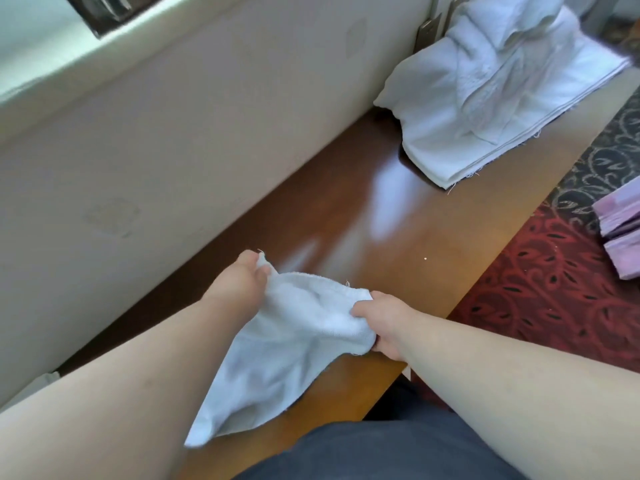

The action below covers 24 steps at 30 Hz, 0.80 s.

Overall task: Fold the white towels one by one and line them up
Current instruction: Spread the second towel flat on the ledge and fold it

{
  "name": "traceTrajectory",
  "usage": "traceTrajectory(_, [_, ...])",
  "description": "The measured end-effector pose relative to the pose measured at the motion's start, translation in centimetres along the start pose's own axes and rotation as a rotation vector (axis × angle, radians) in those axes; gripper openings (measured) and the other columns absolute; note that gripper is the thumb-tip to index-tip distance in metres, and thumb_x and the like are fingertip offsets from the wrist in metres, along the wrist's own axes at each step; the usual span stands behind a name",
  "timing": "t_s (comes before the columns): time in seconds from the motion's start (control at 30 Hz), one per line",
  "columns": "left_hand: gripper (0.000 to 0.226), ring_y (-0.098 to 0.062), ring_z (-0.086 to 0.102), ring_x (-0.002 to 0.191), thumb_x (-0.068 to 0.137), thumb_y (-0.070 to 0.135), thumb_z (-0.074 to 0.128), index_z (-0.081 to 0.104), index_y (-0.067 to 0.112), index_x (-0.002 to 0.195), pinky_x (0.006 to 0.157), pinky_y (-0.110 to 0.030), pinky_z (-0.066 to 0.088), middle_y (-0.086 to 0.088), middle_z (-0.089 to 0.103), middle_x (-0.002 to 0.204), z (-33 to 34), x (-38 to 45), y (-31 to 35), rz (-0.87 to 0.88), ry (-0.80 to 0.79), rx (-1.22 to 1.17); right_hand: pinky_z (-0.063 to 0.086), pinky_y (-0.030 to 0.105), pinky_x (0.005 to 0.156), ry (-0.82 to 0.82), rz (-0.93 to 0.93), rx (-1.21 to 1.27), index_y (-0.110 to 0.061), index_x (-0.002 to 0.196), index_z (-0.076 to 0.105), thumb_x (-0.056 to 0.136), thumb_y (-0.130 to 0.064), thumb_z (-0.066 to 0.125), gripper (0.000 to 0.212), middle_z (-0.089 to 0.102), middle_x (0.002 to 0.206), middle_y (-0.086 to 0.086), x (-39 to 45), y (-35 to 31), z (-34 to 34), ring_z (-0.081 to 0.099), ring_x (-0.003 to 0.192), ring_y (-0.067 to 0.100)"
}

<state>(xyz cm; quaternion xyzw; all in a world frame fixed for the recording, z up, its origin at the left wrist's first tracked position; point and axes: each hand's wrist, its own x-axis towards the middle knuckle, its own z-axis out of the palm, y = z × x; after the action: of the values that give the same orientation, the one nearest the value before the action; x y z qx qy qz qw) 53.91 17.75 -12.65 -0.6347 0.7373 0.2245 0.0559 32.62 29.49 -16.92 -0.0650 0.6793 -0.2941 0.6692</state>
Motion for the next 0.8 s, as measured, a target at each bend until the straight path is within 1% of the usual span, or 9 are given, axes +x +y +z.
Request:
traceTrajectory(0.07, [0.021, -0.024, 0.062, 0.071, 0.100, 0.043, 0.036, 0.043, 0.023, 0.104, 0.068, -0.043, 0.052, -0.006, 0.061, 0.085, -1.2, -1.5, -1.8, 0.014, 0.138, -0.138, 0.059, 0.054, 0.080, 0.021, -0.019, 0.016, -0.017, 0.108, 0.060, 0.092, -0.005, 0.056, 0.021, 0.071, 0.105, 0.012, -1.3, 0.9, 0.4, 0.071, 0.092, 0.034])
traceTrajectory(0.17, [0.024, -0.020, 0.055, 0.065, 0.098, 0.044, 0.039, 0.043, 0.024, 0.085, 0.054, -0.033, 0.041, -0.004, 0.053, 0.092, -2.9, -3.1, -3.8, 0.022, 0.375, -0.256, 0.058, 0.047, 0.080, -0.023, -0.056, 0.006, -0.018, 0.113, 0.061, 0.094, -0.009, 0.061, 0.021, 0.074, 0.103, 0.010, -3.5, 2.0, 1.4, 0.072, 0.094, 0.031])
traceTrajectory(0.27, [0.027, -0.019, 0.052, 0.060, 0.094, 0.046, 0.041, 0.045, 0.024, 0.078, 0.050, -0.030, 0.036, 0.000, 0.054, 0.078, -4.5, -4.0, -4.0, -0.045, 0.468, -0.436, 0.057, 0.043, 0.075, -0.070, -0.124, -0.038, -0.020, 0.117, 0.062, 0.094, -0.018, 0.065, 0.023, 0.075, 0.107, 0.008, -4.9, 2.4, 1.9, 0.072, 0.098, 0.030])
traceTrajectory(0.43, [0.022, -0.020, 0.053, 0.057, 0.078, 0.037, 0.045, 0.052, 0.017, 0.084, 0.058, -0.032, 0.045, 0.000, 0.061, 0.072, -6.9, -2.2, -0.3, -0.274, 0.373, -0.943, 0.053, 0.049, 0.093, 0.044, -0.301, -0.003, -0.022, 0.107, 0.064, 0.084, -0.032, 0.070, 0.027, 0.074, 0.107, 0.007, -6.2, 1.2, 0.5, 0.069, 0.100, 0.030])
traceTrajectory(0.53, [0.019, -0.014, 0.063, 0.059, 0.082, 0.036, 0.047, 0.054, 0.022, 0.093, 0.063, -0.034, 0.054, 0.005, 0.064, 0.080, -7.4, 0.7, 3.3, -0.235, 0.331, -1.059, 0.040, 0.041, 0.071, 0.144, -0.362, 0.015, -0.018, 0.093, 0.058, 0.070, -0.031, 0.059, 0.026, 0.060, 0.092, 0.015, -5.9, -0.3, -1.4, 0.053, 0.080, 0.027])
traceTrajectory(0.6, [0.020, -0.010, 0.068, 0.060, 0.090, 0.035, 0.049, 0.053, 0.025, 0.106, 0.065, -0.034, 0.057, 0.004, 0.067, 0.083, -7.0, 3.8, 5.7, -0.198, 0.298, -1.055, 0.033, 0.042, 0.068, 0.193, -0.379, 0.030, -0.020, 0.083, 0.051, 0.067, -0.025, 0.052, 0.017, 0.049, 0.086, 0.009, -4.9, -1.6, -3.0, 0.043, 0.078, 0.026])
traceTrajectory(0.67, [0.026, -0.015, 0.070, 0.075, 0.094, 0.034, 0.049, 0.051, 0.026, 0.119, 0.075, -0.038, 0.059, -0.001, 0.068, 0.095, -6.3, 7.2, 8.0, -0.175, 0.225, -0.943, 0.045, 0.047, 0.068, 0.260, -0.396, -0.008, -0.022, 0.083, 0.050, 0.069, -0.025, 0.052, 0.015, 0.055, 0.086, 0.010, -3.4, -2.8, -4.8, 0.051, 0.079, 0.031])
traceTrajectory(0.7, [0.026, -0.021, 0.068, 0.085, 0.096, 0.031, 0.049, 0.051, 0.026, 0.122, 0.082, -0.038, 0.056, -0.005, 0.067, 0.104, -5.7, 8.8, 8.9, -0.153, 0.174, -0.859, 0.053, 0.050, 0.075, 0.299, -0.404, -0.051, -0.025, 0.087, 0.053, 0.071, -0.027, 0.054, 0.016, 0.062, 0.091, 0.009, -2.6, -3.3, -5.6, 0.059, 0.084, 0.031])
traceTrajectory(0.8, [0.043, -0.027, 0.058, 0.100, 0.100, 0.013, 0.046, 0.043, 0.025, 0.140, 0.087, -0.033, 0.047, -0.011, 0.056, 0.133, -2.9, 12.5, 10.4, -0.013, -0.031, -0.692, 0.059, 0.048, 0.080, 0.406, -0.395, -0.204, -0.032, 0.099, 0.054, 0.080, -0.032, 0.065, 0.023, 0.065, 0.095, 0.000, 0.0, -4.6, -8.3, 0.066, 0.083, 0.021])
